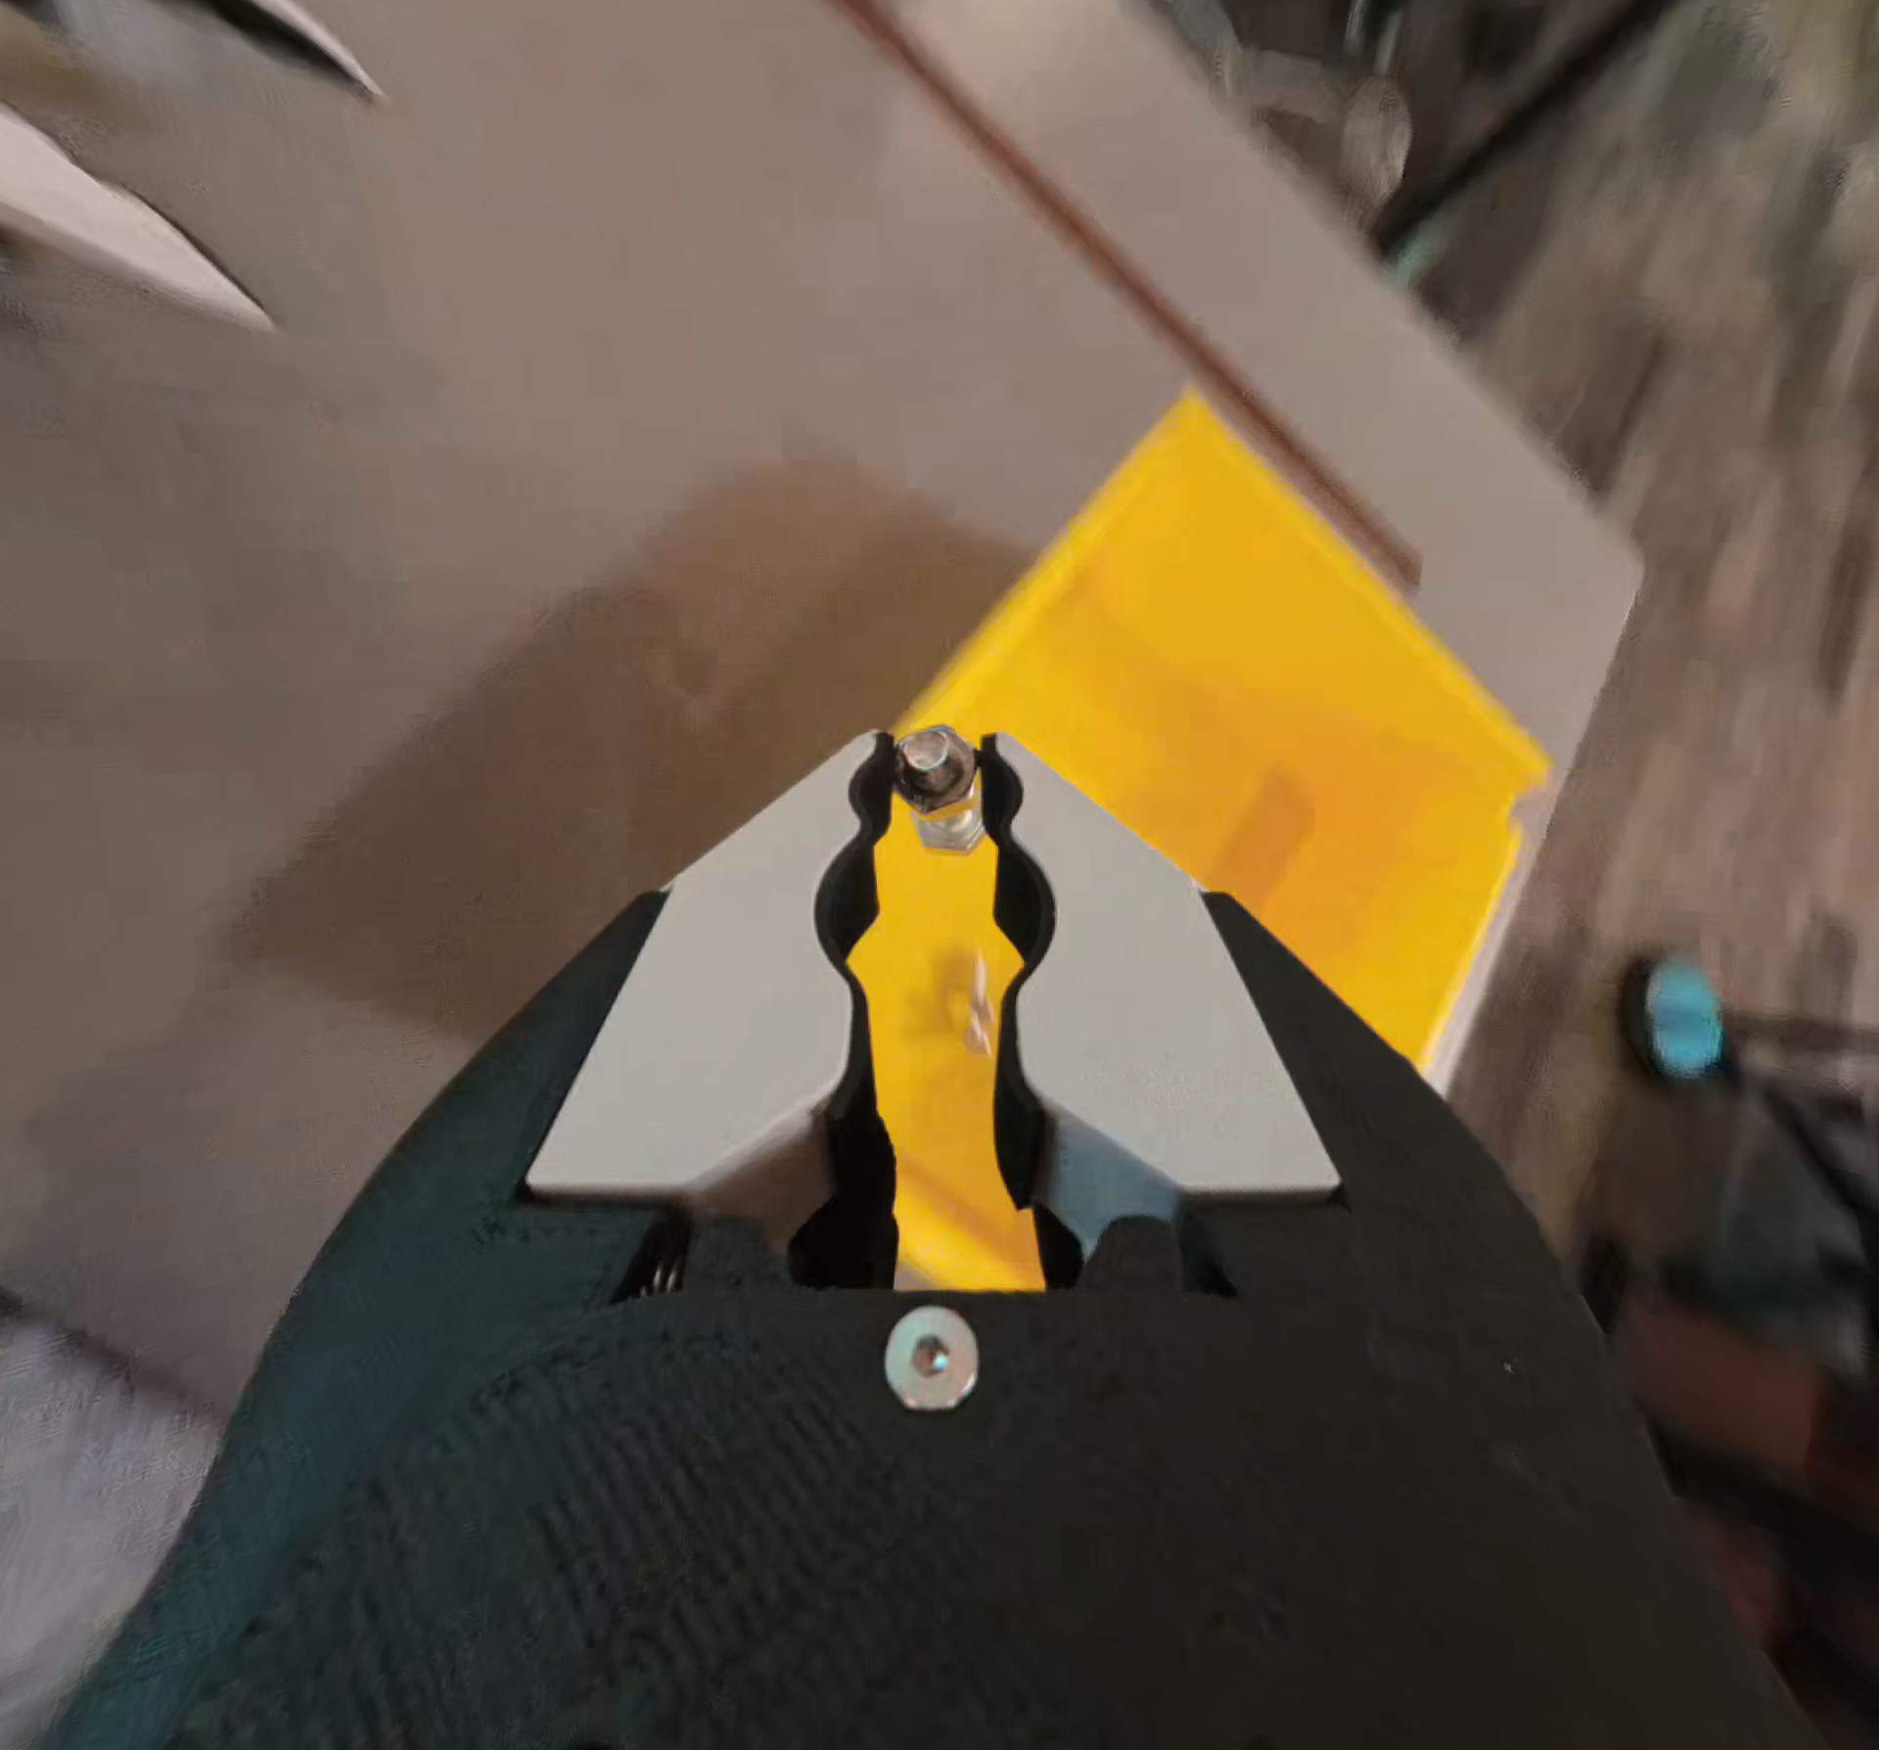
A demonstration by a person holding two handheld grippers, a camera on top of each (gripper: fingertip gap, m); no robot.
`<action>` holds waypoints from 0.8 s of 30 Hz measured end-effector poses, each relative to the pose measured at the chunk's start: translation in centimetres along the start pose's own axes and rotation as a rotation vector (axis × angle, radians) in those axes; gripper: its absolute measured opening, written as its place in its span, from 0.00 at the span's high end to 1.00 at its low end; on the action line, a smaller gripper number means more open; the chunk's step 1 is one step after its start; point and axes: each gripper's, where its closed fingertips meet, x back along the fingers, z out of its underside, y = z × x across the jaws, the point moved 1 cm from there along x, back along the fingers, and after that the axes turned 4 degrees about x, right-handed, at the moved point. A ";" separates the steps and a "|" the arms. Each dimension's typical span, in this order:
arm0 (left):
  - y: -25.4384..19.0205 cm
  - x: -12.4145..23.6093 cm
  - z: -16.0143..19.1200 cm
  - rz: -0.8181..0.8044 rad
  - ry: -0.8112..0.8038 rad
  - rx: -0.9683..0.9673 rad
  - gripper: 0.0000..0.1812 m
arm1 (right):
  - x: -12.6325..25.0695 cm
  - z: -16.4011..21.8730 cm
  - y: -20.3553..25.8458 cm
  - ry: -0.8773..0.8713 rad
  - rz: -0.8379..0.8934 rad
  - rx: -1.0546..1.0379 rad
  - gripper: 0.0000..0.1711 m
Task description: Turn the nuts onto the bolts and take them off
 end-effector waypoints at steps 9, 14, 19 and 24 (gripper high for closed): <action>-0.2 -0.8 0.5 -0.071 0.036 -0.125 0.54 | -9.6 13.6 -3.8 0.496 -0.300 -0.244 0.91; 1.6 -0.3 0.6 -0.216 0.040 -0.089 0.51 | -11.1 12.0 -3.8 0.393 -0.294 -0.247 0.90; 3.2 1.1 0.1 -0.340 -0.008 -0.075 0.46 | -6.0 3.8 -6.2 0.095 0.047 -0.175 0.72; 2.1 3.1 -2.8 -0.353 -0.135 -0.043 0.47 | 0.9 -11.4 1.0 -0.659 0.141 -0.106 0.78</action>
